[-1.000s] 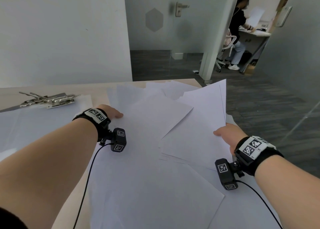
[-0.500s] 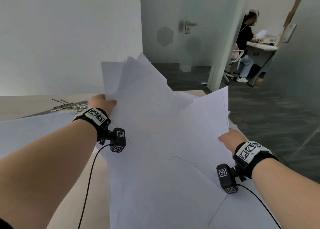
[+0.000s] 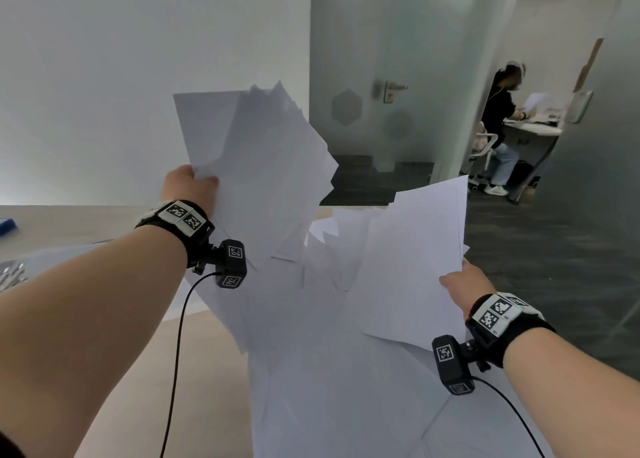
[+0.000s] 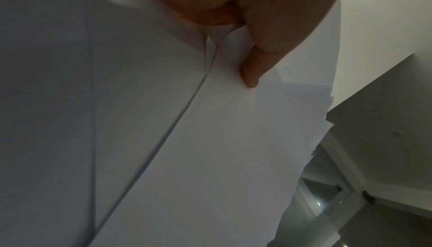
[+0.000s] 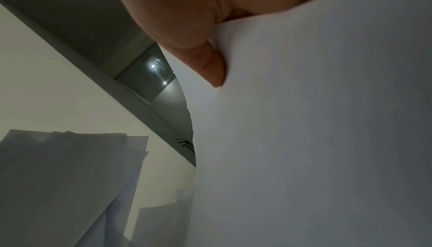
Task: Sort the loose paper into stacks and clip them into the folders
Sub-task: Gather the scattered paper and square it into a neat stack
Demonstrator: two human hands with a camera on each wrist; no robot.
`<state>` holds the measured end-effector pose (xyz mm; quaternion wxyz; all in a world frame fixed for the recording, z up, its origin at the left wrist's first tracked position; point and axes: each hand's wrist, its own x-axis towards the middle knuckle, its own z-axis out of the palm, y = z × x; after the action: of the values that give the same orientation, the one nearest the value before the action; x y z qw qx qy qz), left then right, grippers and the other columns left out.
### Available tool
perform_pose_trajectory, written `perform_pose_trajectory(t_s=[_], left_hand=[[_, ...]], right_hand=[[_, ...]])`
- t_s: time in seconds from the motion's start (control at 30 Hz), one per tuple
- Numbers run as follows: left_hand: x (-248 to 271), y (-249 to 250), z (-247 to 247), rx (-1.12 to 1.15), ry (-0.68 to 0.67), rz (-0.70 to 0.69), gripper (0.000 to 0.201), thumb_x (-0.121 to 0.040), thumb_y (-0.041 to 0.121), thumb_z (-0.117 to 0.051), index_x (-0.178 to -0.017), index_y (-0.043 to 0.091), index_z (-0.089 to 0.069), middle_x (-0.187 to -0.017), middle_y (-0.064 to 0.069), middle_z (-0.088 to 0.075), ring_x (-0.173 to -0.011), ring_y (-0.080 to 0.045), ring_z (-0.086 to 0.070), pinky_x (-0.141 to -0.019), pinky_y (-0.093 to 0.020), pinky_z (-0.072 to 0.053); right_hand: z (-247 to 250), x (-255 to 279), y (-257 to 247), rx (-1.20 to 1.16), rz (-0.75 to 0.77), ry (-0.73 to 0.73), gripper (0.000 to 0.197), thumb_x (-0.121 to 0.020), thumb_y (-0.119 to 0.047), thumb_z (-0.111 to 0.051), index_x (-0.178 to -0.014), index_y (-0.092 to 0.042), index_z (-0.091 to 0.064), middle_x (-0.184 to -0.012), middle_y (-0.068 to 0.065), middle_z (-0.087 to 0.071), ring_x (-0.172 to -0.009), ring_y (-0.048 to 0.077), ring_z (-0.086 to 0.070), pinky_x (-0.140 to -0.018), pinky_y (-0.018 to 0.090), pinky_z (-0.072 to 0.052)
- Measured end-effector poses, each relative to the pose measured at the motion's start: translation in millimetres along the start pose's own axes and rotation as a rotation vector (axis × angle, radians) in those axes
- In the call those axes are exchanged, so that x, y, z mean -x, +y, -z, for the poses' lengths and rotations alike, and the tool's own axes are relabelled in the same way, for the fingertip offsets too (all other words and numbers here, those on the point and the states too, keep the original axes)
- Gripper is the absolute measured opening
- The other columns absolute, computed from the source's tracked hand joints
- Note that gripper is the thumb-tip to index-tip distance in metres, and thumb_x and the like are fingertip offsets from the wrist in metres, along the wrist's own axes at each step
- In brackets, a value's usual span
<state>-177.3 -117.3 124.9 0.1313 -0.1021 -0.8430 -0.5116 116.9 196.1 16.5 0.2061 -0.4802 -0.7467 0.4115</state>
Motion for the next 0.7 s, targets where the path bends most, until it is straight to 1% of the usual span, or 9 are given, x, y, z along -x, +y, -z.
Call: perform_pose_trajectory(t_s=[0.17, 0.27, 0.33, 0.37, 0.4, 0.47, 0.5, 0.6, 0.7], left_hand=[[-5.7, 11.8, 32.8, 0.072, 0.08, -0.018, 0.026, -0.083, 0.024, -0.057, -0.103, 0.011, -0.067, -0.093, -0.009, -0.067, -0.086, -0.033, -0.064, -0.077, -0.033, -0.051], [-5.7, 21.4, 47.9, 0.114, 0.112, -0.051, 0.028, -0.083, 0.025, -0.057, -0.105, 0.011, -0.067, -0.101, -0.011, -0.071, -0.091, -0.033, -0.066, -0.082, -0.036, -0.054], [-5.6, 28.9, 56.3, 0.139, 0.125, -0.074, 0.028, -0.083, 0.026, -0.057, -0.105, 0.011, -0.067, -0.1, -0.01, -0.07, -0.087, -0.031, -0.065, -0.079, -0.033, -0.053], [-4.9, 33.2, 60.7, 0.148, 0.129, -0.085, 0.028, -0.083, 0.026, -0.057, -0.104, 0.011, -0.067, -0.097, -0.009, -0.07, -0.084, -0.03, -0.063, -0.077, -0.031, -0.052], [-4.4, 37.5, 64.8, 0.158, 0.134, -0.093, 0.027, -0.083, 0.026, -0.057, -0.103, 0.011, -0.067, -0.095, -0.008, -0.069, -0.082, -0.029, -0.062, -0.075, -0.03, -0.05], [-2.8, 46.1, 74.4, 0.189, 0.148, -0.102, 0.028, -0.081, 0.028, -0.057, -0.101, 0.012, -0.068, -0.093, -0.007, -0.069, -0.082, -0.028, -0.063, -0.075, -0.031, -0.053], [-1.9, 50.4, 79.8, 0.205, 0.155, -0.108, 0.029, -0.08, 0.029, -0.057, -0.1, 0.012, -0.068, -0.093, -0.007, -0.07, -0.083, -0.029, -0.065, -0.077, -0.032, -0.055], [1.0, 61.6, 95.1, 0.216, 0.174, -0.13, 0.03, -0.079, 0.03, -0.057, -0.1, 0.012, -0.069, -0.096, -0.009, -0.071, -0.086, -0.03, -0.067, -0.076, -0.033, -0.055], [4.3, 71.7, 107.8, 0.25, 0.176, -0.141, 0.03, -0.078, 0.029, -0.059, -0.1, 0.012, -0.07, -0.093, -0.007, -0.071, -0.087, -0.03, -0.068, -0.076, -0.033, -0.056]], right_hand=[[1.6, 9.1, -11.8, -0.117, 0.023, 0.064, 0.035, -0.09, -0.002, -0.057, -0.125, 0.001, -0.058, -0.125, 0.026, -0.062, -0.115, 0.042, -0.06, -0.095, 0.045, -0.049], [0.8, 15.4, -18.7, -0.228, 0.017, 0.031, 0.038, -0.091, -0.004, -0.06, -0.129, 0.001, -0.056, -0.125, 0.023, -0.062, -0.11, 0.039, -0.06, -0.09, 0.041, -0.047], [-0.5, 22.6, -24.9, -0.3, 0.004, -0.011, 0.04, -0.092, -0.004, -0.06, -0.131, 0.001, -0.054, -0.118, 0.016, -0.06, -0.109, 0.037, -0.058, -0.088, 0.037, -0.043], [-2.3, 24.7, -27.5, -0.319, 0.0, -0.033, 0.038, -0.092, -0.003, -0.061, -0.13, 0.002, -0.055, -0.119, 0.013, -0.061, -0.108, 0.034, -0.058, -0.092, 0.037, -0.044], [-4.7, 26.1, -30.0, -0.329, 0.001, -0.048, 0.038, -0.093, -0.003, -0.061, -0.13, 0.003, -0.056, -0.125, 0.015, -0.062, -0.111, 0.032, -0.058, -0.099, 0.04, -0.046], [-9.4, 31.1, -33.5, -0.311, 0.027, -0.053, 0.034, -0.093, 0.0, -0.059, -0.127, 0.007, -0.057, -0.13, 0.023, -0.06, -0.117, 0.037, -0.058, -0.105, 0.047, -0.045], [-11.0, 34.3, -34.5, -0.285, 0.045, -0.043, 0.033, -0.094, 0.002, -0.058, -0.126, 0.009, -0.057, -0.13, 0.025, -0.059, -0.116, 0.036, -0.059, -0.103, 0.045, -0.046], [-13.9, 39.9, -28.9, -0.244, 0.07, -0.007, 0.036, -0.092, 0.0, -0.058, -0.127, 0.002, -0.058, -0.127, 0.025, -0.062, -0.095, 0.025, -0.056, -0.088, 0.037, -0.047], [-18.4, 43.1, -24.3, -0.212, 0.071, -0.03, 0.037, -0.092, 0.0, -0.056, -0.129, 0.0, -0.057, -0.127, 0.024, -0.062, -0.092, 0.022, -0.053, -0.085, 0.036, -0.047]])
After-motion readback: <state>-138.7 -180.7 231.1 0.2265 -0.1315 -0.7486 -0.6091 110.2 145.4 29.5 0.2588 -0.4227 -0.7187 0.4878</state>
